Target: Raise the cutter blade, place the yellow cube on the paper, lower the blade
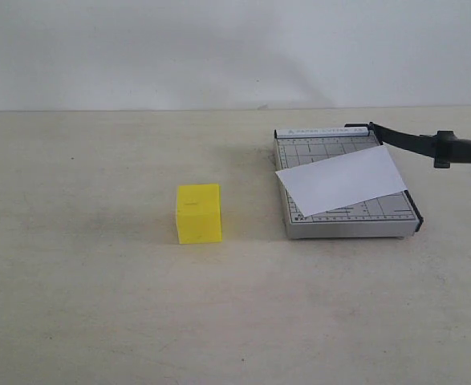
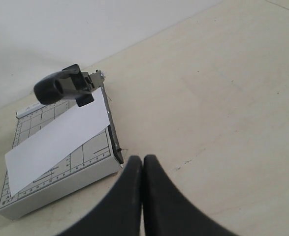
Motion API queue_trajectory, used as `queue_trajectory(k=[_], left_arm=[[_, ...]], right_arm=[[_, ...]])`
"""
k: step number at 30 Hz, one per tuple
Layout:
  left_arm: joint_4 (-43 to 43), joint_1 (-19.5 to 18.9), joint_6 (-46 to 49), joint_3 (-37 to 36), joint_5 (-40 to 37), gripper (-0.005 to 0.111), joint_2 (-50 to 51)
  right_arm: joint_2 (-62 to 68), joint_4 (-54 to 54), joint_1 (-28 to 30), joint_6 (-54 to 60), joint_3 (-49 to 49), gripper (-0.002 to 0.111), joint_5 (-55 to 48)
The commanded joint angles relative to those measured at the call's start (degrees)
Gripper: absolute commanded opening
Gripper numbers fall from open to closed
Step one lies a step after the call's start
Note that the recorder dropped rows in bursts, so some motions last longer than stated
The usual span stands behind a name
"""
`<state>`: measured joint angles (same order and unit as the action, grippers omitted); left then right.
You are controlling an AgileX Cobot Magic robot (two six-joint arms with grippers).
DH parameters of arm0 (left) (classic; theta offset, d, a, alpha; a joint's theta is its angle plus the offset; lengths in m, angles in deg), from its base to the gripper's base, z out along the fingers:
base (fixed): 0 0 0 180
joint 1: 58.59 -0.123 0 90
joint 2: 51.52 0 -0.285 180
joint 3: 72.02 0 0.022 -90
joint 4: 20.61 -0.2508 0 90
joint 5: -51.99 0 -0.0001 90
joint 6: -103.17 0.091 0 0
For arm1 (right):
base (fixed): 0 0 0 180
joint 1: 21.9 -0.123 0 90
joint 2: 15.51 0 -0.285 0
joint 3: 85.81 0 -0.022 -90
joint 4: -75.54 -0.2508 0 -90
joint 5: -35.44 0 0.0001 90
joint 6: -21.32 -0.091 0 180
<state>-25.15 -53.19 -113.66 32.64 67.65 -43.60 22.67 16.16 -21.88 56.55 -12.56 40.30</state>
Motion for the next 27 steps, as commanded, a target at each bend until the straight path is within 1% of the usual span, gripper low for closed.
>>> queue_trajectory(k=[1,5,6,7,9,11,12,13,14,16,17,18,19,21,24,25,27], left_arm=[[0.45,-0.20,-0.70,0.21,-1.11,0.004,-0.13],[-0.17,-0.20,-0.70,0.32,0.43,0.004,-0.13],[-2.97,-0.20,-1.69,0.71,1.31,0.004,-0.13],[-7.71,-0.20,-3.84,1.97,1.46,0.004,-0.13],[-20.00,-0.20,-11.83,5.68,0.58,0.004,2.51],[-37.94,-0.20,-25.13,10.64,1.62,0.004,10.34],[-45.53,-0.20,-30.53,13.30,3.65,0.004,15.47],[-54.11,-0.20,-36.41,16.15,7.44,0.004,21.03],[-60.93,-0.20,-40.79,19.24,11.90,0.004,26.86],[-69.26,-0.20,-45.26,24.75,20.63,0.004,37.36],[-71.27,-0.20,-45.70,27.60,23.57,0.004,42.92],[-71.85,0.06,-45.70,29.68,24.96,0.004,47.08],[-71.99,0.89,-44.54,32.53,25.62,0.004,53.24],[-71.99,3.15,-42.01,36.24,25.91,0.004,61.71],[-71.99,8.83,-38.39,40.67,26.21,0.004,73.17],[-71.77,11.54,-36.87,42.29,25.66,0.004,77.57],[-69.60,15.12,-33.23,44.27,23.46,0.004,82.90]], right_arm=[[-0.55,0.00,-0.02,-0.23,0.16,0.000,0.53],[-0.55,0.00,-0.02,-0.23,0.16,0.000,0.53],[-0.55,0.00,-0.02,-0.23,0.16,0.000,0.53],[-0.55,0.00,-0.02,-0.23,0.16,0.000,0.53],[-0.55,0.00,-0.02,-0.23,0.16,0.000,0.53],[-0.55,0.00,-0.02,-0.23,0.16,0.000,0.53],[-0.55,0.00,-0.02,-0.23,0.16,0.000,0.53],[-0.55,0.00,-0.02,-0.23,0.16,0.000,0.53],[-0.55,0.00,-0.02,-0.23,0.16,0.000,0.53],[-0.55,0.00,-0.02,-0.23,0.16,0.000,0.53],[-0.55,0.00,-0.02,-0.23,0.16,0.000,0.53],[-0.55,0.00,-0.02,-0.23,0.16,0.000,0.53],[-0.55,0.00,-0.02,-0.23,0.16,0.000,0.53],[-0.55,0.00,-0.02,-0.23,0.16,0.000,0.53],[-0.55,0.00,-0.02,-0.23,0.16,0.000,0.53],[-0.55,0.00,-0.02,-0.23,0.16,0.000,0.53],[-0.55,0.00,-0.02,-0.23,0.16,0.000,0.53]])
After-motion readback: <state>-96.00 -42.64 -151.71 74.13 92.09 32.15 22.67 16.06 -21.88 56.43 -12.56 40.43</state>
